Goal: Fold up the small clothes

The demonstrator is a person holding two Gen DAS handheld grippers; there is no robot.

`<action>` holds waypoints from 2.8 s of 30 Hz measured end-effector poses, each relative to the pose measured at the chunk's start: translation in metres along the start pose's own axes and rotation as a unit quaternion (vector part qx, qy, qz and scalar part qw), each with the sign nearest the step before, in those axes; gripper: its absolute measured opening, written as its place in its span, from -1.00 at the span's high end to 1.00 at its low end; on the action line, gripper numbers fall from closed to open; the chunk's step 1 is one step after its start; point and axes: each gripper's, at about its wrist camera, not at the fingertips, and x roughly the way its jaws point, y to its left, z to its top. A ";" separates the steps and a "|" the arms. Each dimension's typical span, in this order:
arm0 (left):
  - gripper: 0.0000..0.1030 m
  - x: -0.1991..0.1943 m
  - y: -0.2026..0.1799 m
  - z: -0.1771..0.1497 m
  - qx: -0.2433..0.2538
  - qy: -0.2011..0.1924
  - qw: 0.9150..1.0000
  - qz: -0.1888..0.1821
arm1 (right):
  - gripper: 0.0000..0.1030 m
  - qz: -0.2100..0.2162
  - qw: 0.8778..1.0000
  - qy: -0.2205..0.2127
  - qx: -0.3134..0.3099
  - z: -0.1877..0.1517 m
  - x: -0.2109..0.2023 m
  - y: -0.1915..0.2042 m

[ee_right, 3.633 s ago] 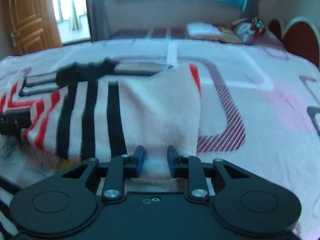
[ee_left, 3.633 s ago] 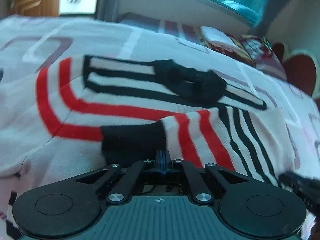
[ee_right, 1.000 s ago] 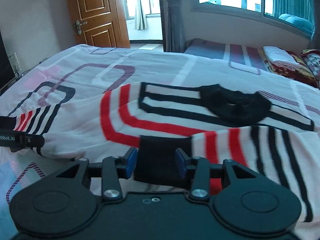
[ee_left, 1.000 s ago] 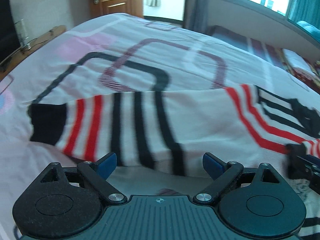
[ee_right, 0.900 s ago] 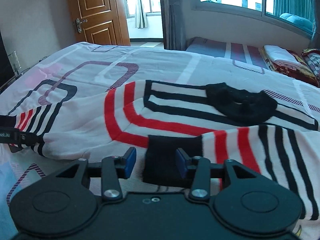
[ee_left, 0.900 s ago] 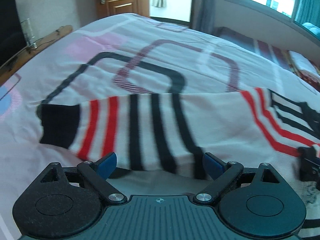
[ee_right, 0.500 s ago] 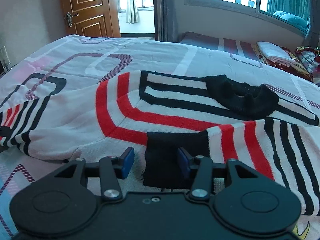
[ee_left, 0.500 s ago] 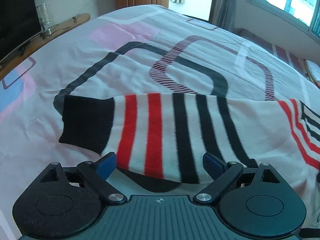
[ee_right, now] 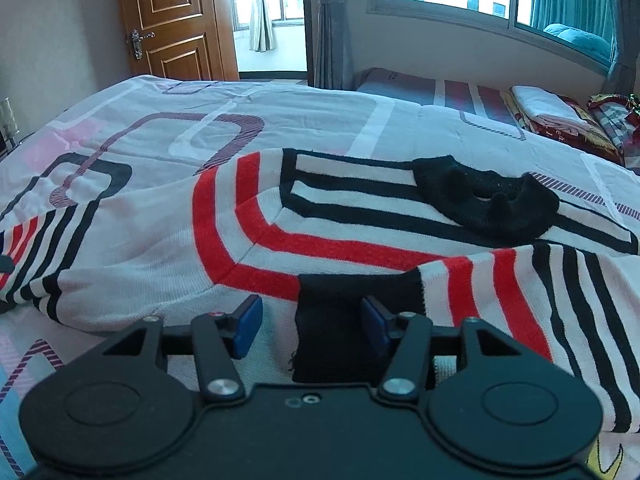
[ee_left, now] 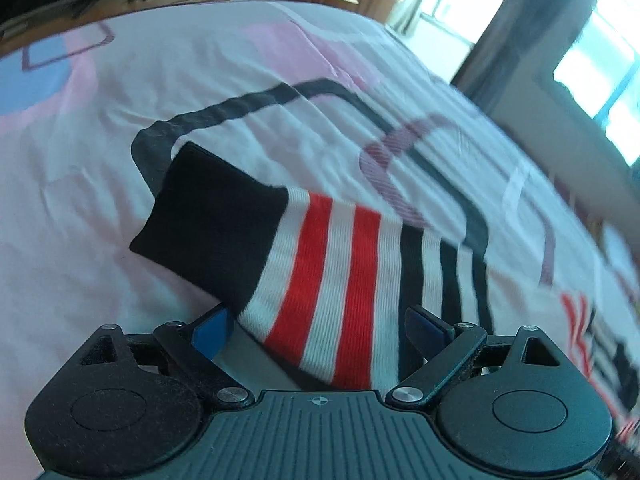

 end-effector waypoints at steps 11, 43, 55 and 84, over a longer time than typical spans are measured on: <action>0.75 0.005 0.034 0.008 -0.099 -0.037 0.994 -0.017 | -0.04 -0.003 1.000 -0.007 0.002 0.004 0.000 -0.001; 0.88 -0.022 -0.281 -0.126 0.283 0.086 0.908 -0.297 | 0.05 -0.025 0.998 -0.042 0.041 -0.006 -0.060 -0.058; 0.86 -0.086 -0.262 -0.111 0.288 0.057 0.919 -0.264 | -0.33 0.020 0.987 -0.026 0.159 -0.029 -0.073 -0.123; -0.66 -0.002 -0.211 -0.081 0.223 0.079 0.958 -0.162 | 0.85 -0.079 0.987 -0.048 0.128 -0.022 -0.081 -0.160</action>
